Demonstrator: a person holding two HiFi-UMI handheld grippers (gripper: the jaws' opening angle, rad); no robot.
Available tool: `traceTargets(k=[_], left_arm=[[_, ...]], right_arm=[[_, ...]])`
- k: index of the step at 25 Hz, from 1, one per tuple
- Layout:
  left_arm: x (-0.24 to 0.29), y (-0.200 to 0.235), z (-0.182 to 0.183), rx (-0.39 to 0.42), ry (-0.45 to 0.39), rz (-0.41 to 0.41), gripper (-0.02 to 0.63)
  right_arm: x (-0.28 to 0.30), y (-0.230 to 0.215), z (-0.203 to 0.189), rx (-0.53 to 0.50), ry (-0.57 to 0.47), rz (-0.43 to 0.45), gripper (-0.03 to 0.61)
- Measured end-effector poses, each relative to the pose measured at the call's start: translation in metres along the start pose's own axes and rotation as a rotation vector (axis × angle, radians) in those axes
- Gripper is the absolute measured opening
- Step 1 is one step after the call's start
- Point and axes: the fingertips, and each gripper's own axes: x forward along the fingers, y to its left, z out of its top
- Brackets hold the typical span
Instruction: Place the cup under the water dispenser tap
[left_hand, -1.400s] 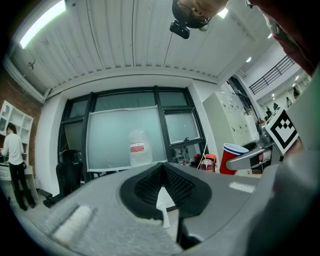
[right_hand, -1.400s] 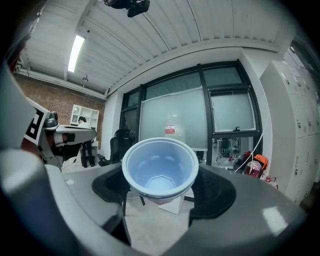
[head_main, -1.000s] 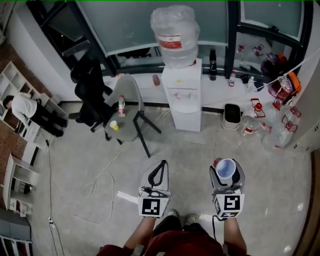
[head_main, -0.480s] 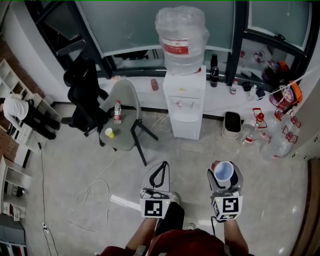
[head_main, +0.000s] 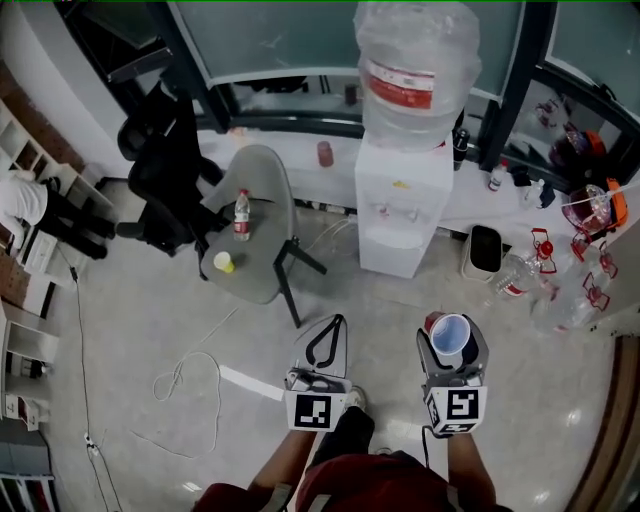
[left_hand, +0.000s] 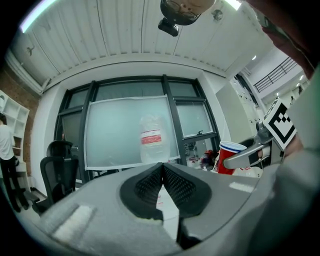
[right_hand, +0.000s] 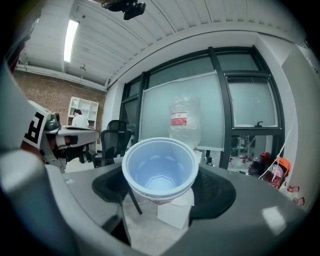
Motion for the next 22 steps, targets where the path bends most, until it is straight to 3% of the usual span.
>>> traceTargets(k=[2, 11, 22], left_arm=[[0.012, 0.014, -0.009, 0.007, 0.0, -0.011, 0.002], [0.059, 0.058, -0.062, -0.101, 0.037, 0.015, 0.002], [0.113, 0.039, -0.132, -0.067, 0.118, -0.009, 0.002]], right_arm=[[0.023, 0.007, -0.004, -0.011, 0.01, 0.008, 0.351], [0.1, 0.026, -0.039, -0.003, 0.1, 0.045, 0.351], [0.165, -0.001, -0.108, 0.022, 0.194, 0.119, 0.351]])
